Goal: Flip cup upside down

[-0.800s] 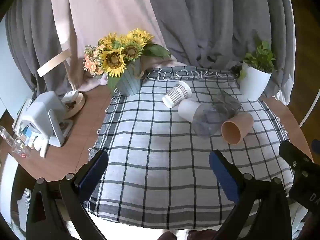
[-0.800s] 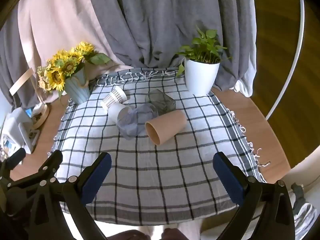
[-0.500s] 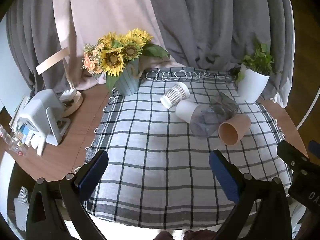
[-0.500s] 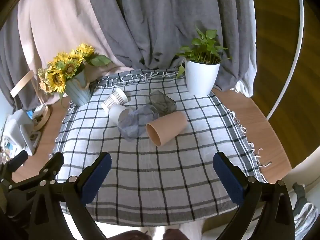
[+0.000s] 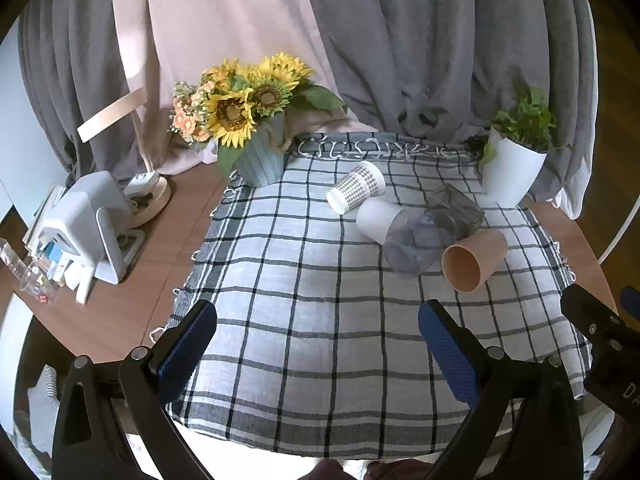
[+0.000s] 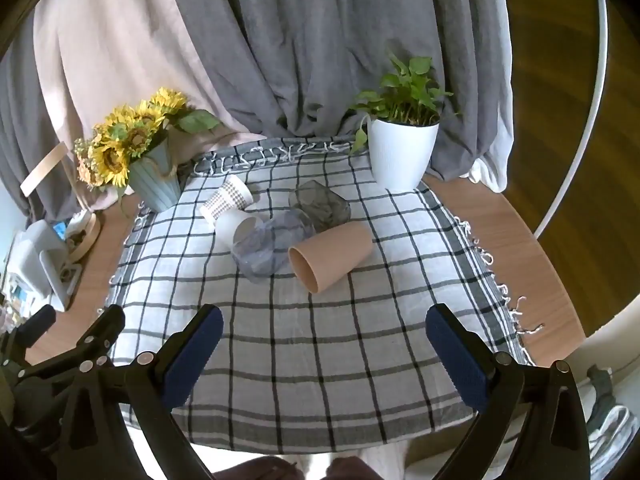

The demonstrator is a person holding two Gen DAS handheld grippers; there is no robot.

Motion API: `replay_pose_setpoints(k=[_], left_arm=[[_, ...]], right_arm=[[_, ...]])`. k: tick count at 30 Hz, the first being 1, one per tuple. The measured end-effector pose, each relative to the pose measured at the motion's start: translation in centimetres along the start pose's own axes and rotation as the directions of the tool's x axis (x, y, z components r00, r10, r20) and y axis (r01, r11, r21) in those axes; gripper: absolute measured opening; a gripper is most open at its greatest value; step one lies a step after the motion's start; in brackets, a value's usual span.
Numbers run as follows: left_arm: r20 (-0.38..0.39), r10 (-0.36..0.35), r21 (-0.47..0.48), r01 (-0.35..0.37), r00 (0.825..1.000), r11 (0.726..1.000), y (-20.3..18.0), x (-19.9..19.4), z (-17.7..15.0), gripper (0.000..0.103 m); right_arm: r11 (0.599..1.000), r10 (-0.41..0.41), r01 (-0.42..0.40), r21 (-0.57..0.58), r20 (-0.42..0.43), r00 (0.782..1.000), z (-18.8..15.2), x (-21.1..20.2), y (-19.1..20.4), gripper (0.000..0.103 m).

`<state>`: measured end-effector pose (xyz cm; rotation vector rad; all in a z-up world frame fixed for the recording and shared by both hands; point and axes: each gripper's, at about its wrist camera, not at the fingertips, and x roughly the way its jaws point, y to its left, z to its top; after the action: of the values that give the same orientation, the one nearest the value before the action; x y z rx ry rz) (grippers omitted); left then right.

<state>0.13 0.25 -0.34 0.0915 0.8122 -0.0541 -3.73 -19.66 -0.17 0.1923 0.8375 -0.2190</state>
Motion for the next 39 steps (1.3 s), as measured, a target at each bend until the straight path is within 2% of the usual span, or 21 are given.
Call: replay_pose_setpoints(k=[39], left_arm=[[-0.009,0.013,-0.002,-0.013,1.0,1.0,0.31,0.58,0.26,0.103]], right_arm=[[1.0,0.011,-0.011,-0.01,-0.009,1.0,0.07,0.51,0.07,0.102]])
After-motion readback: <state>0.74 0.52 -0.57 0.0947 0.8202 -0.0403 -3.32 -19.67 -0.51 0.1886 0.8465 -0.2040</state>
